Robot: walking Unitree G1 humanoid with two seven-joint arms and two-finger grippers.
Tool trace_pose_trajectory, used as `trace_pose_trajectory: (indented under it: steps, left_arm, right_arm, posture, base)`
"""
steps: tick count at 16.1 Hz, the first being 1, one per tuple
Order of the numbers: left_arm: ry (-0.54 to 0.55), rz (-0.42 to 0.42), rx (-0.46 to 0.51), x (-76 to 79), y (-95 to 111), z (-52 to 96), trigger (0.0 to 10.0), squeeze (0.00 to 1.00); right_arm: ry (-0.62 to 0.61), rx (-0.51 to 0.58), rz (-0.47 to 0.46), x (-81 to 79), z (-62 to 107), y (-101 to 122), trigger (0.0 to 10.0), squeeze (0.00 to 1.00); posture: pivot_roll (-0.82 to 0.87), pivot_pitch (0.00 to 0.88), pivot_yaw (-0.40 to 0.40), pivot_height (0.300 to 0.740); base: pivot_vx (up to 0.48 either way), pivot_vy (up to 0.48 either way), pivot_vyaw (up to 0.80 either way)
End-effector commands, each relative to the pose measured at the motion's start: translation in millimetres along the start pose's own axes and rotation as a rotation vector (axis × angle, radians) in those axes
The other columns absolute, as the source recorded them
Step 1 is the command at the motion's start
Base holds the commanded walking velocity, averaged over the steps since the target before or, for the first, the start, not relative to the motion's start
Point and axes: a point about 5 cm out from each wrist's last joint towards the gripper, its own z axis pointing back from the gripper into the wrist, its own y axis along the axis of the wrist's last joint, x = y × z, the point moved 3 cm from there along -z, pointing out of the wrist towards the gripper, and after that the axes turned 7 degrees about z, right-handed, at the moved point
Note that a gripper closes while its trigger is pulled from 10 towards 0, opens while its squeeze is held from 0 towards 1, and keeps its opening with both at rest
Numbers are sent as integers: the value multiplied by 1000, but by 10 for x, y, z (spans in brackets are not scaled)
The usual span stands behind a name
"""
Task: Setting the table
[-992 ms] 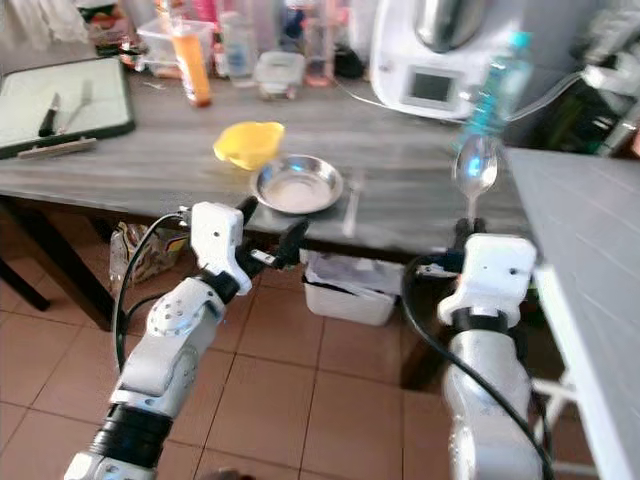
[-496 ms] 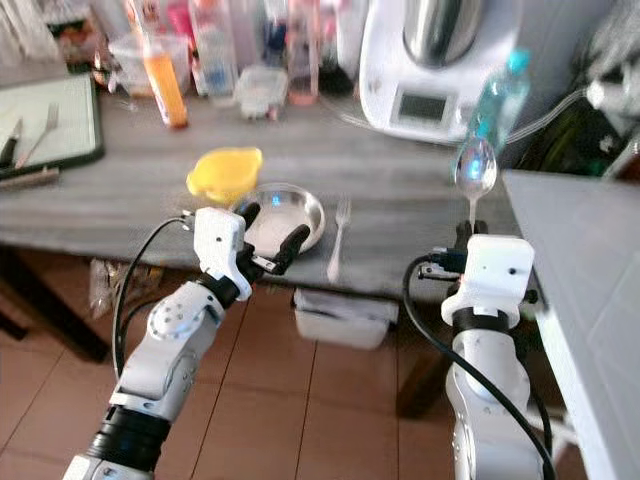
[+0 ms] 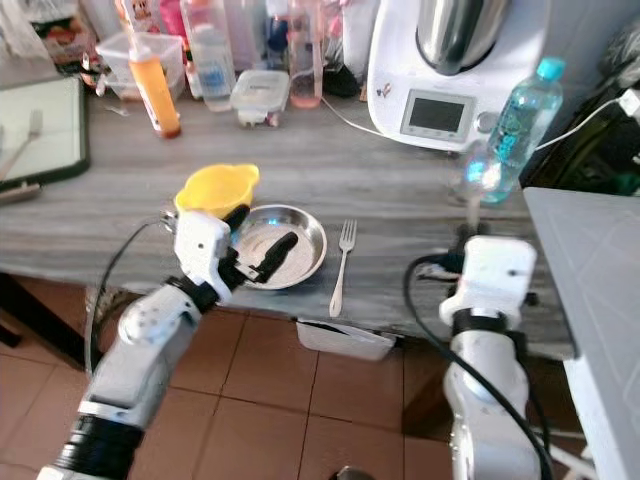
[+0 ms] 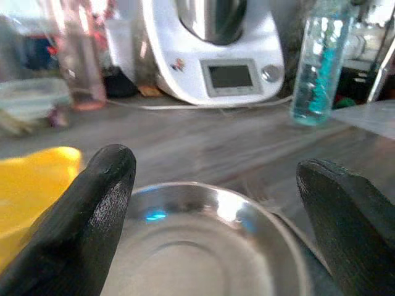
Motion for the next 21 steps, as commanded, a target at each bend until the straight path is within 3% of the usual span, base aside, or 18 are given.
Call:
trace_pose_trajectory:
  steps: [1,5,7,14,21]
  left_arm:
    - [-14,-7,-19,-38,0,102,10000,0]
    - [-142,-43,-108,-23,-18,417,10000,0]
    - [-151,-48,-144,-39,-72,507,10000,0]
    - [-253,-19,-164,128,-26,533,10000,0]
    - [-320,-11,-193,227,-31,544,10000,0]
  right_arm:
    - [12,18,-10,-47,11,51,10000,0]
    - [17,-21,-38,-98,29,-25,10000,0]
    - [17,-59,-75,-148,29,-97,10000,0]
    - [-5,-257,-195,-228,-20,-509,10000,0]
    - [52,-301,-195,-355,-43,-596,10000,0]
  posture:
    - [72,134,-35,740]
    - [85,150,-36,740]
    - [88,160,-41,740]
    - [102,179,-49,740]
    - [110,199,-40,740]
  base:
    - [0,0,0]
    - [0,0,0]
    - [0,0,0]
    - [0,0,0]
    - [0,0,0]
